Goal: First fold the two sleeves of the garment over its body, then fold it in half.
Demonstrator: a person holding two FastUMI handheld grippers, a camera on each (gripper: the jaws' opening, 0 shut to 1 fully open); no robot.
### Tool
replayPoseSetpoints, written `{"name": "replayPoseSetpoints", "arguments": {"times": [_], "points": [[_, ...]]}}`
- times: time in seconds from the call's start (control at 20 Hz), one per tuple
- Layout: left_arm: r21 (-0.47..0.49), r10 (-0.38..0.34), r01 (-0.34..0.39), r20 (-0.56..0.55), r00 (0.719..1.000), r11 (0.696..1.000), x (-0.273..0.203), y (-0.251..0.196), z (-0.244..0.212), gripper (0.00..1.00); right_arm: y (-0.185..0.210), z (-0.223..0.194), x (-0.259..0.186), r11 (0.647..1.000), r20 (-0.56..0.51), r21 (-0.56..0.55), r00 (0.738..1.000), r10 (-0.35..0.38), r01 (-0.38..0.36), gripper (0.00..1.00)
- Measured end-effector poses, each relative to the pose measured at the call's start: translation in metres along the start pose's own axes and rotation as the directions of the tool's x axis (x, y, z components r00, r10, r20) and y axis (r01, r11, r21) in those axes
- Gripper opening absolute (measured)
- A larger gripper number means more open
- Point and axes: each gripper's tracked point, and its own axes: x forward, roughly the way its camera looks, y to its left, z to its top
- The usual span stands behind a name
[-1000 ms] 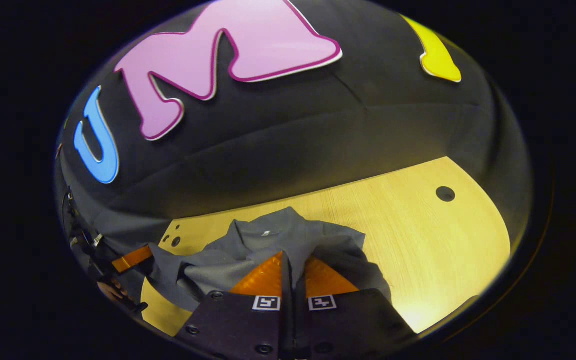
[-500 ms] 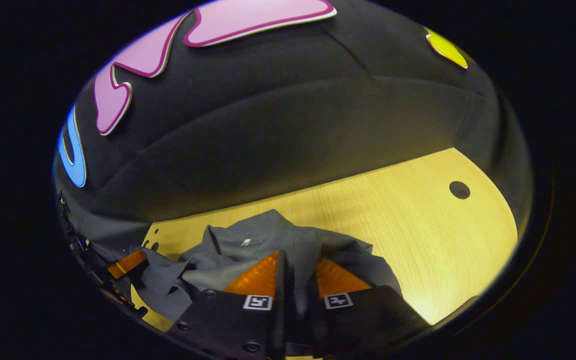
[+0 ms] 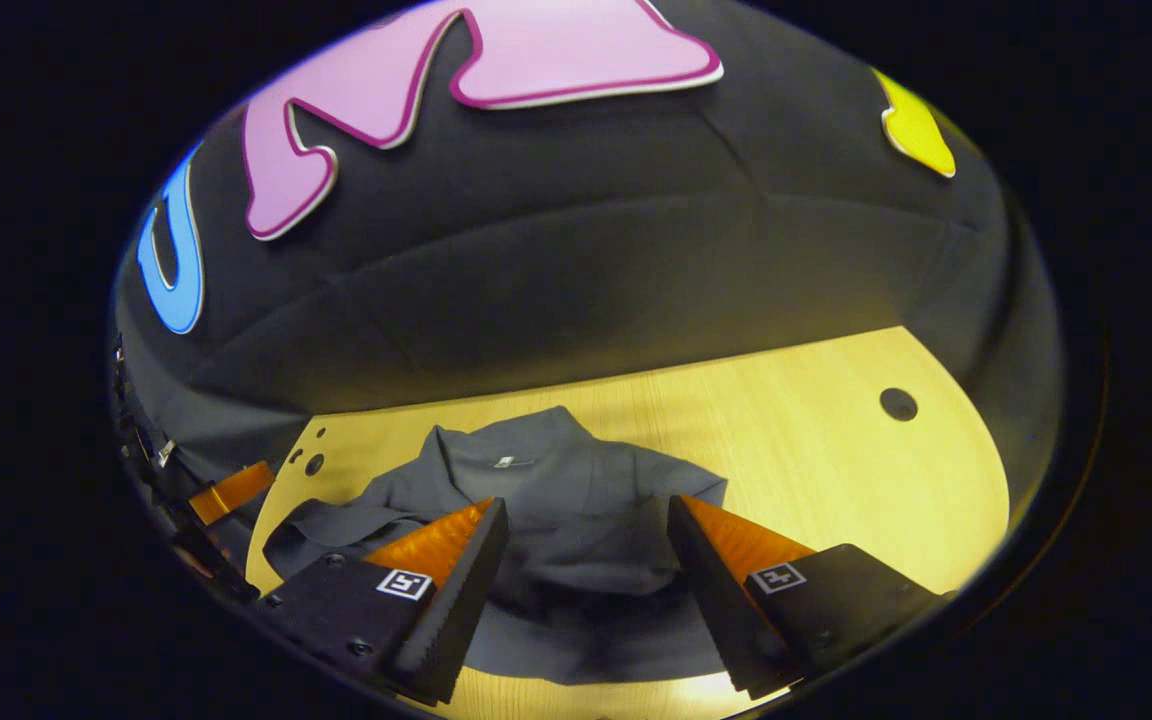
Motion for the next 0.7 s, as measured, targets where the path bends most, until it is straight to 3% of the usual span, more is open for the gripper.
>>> {"name": "replayPoseSetpoints", "arguments": {"times": [0.05,0.45,0.7], "points": [[0.012,0.006,-0.006,0.020,1.000,1.000,-0.013,0.004,0.008,0.95,-0.005,0.005,-0.013,1.000,0.020,-0.008,1.000,-0.015,0.015,0.99],[0.040,0.030,-0.037,0.171,0.985,0.999,-0.150,0.013,0.042,0.96,-0.020,0.022,-0.143,0.991,0.208,-0.043,0.971,-0.115,0.127,0.99],[0.087,-0.021,0.000,0.244,0.970,0.996,-0.228,0.003,0.048,0.96,0.008,0.009,-0.210,0.993,0.271,-0.022,0.957,-0.102,0.112,0.99]]}}
